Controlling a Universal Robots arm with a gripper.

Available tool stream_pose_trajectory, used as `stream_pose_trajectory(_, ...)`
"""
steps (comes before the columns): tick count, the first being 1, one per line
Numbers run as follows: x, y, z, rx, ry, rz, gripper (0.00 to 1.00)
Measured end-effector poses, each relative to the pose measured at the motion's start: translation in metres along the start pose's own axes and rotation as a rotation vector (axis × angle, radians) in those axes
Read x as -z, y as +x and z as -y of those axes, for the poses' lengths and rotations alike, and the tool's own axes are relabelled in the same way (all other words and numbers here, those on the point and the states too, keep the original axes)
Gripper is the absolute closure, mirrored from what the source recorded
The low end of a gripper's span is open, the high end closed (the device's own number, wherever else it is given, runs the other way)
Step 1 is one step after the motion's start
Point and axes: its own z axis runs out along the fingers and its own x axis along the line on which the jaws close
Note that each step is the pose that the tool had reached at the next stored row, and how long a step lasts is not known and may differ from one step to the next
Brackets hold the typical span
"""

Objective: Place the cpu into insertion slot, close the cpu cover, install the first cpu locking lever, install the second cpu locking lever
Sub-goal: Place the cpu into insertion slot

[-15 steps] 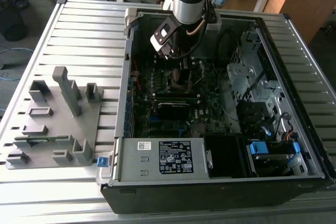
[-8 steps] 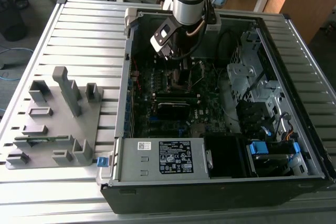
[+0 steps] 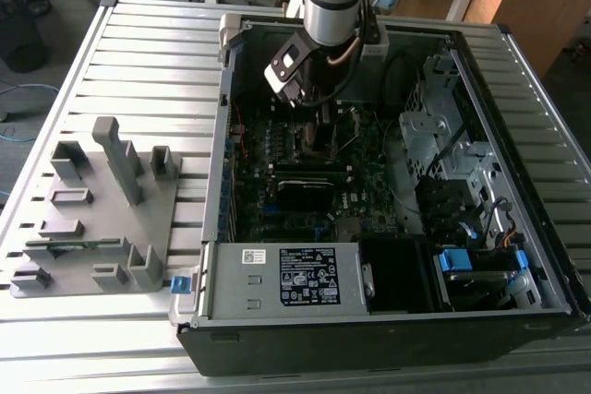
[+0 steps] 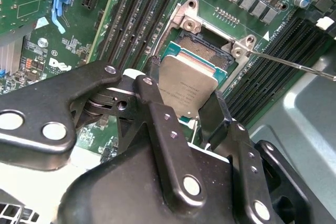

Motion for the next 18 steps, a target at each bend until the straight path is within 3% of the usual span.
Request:
stream_pose_trajectory(11, -0.0073, 0.0050, 0.0006, 0.000, 0.0002, 0.0002, 0.46)
stream_pose_trajectory(15, -0.0095, 0.0059, 0.0008, 0.000, 0.0108, 0.0097, 0.46)
stream_pose_trajectory(18, -0.0100, 0.0066, 0.0008, 0.000, 0.0127, 0.0102, 0.46)
